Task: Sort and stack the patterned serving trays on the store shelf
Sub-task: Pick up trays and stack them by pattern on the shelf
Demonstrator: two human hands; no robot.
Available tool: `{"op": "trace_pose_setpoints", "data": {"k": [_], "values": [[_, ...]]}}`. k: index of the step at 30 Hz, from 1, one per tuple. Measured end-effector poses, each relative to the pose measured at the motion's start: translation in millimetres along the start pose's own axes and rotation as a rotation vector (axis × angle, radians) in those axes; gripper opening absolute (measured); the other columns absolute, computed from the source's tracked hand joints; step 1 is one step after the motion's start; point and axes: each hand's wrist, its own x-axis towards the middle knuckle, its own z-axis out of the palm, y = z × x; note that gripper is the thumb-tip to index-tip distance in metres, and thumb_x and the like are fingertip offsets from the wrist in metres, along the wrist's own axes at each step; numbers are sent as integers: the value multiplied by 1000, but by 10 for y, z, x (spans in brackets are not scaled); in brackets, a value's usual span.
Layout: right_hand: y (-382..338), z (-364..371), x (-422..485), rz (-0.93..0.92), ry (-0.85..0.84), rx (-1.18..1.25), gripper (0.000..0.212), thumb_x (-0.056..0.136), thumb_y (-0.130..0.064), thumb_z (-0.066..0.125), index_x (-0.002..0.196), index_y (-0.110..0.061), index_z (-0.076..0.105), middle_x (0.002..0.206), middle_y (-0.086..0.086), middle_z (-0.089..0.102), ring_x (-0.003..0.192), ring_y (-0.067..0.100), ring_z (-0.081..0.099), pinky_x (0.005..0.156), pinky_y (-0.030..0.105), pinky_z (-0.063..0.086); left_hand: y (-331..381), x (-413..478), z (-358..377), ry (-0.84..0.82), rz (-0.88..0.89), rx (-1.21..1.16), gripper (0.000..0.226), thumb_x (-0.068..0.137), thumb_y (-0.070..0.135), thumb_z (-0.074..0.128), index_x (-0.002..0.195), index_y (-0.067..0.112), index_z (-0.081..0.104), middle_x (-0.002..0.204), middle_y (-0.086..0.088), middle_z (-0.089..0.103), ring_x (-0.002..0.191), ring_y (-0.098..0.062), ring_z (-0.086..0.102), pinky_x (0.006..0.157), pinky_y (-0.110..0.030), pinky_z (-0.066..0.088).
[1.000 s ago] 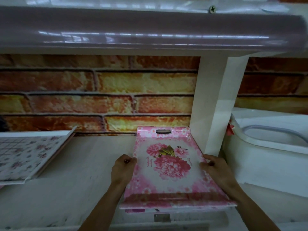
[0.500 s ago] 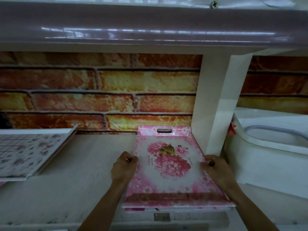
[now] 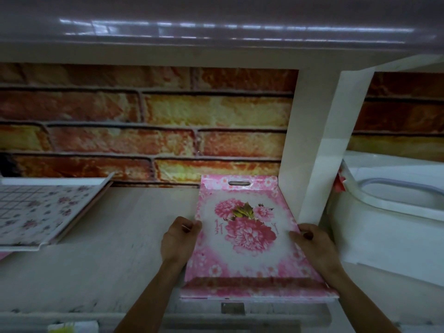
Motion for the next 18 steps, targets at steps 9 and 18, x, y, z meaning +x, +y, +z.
{"op": "trace_pose_setpoints", "data": {"k": [9,18], "values": [[-13,-4,-73,-79,63,-67,26,96,-31,56,112,-13,66,94,0,66,78,1,57,61,14,39,-33,-37,-5,26,29,-53,25,89,41,62,86,16,63,78,4,64,71,-13,56,66,-25,37],[-53,-6,-88,-27,34,-3,24,97,-28,56,111,-11,64,94,0,64,81,9,60,60,17,40,-100,-79,-50,18,82,-103,18,88,36,65,86,19,65,80,5,68,74,-11,62,63,-22,41]]}}
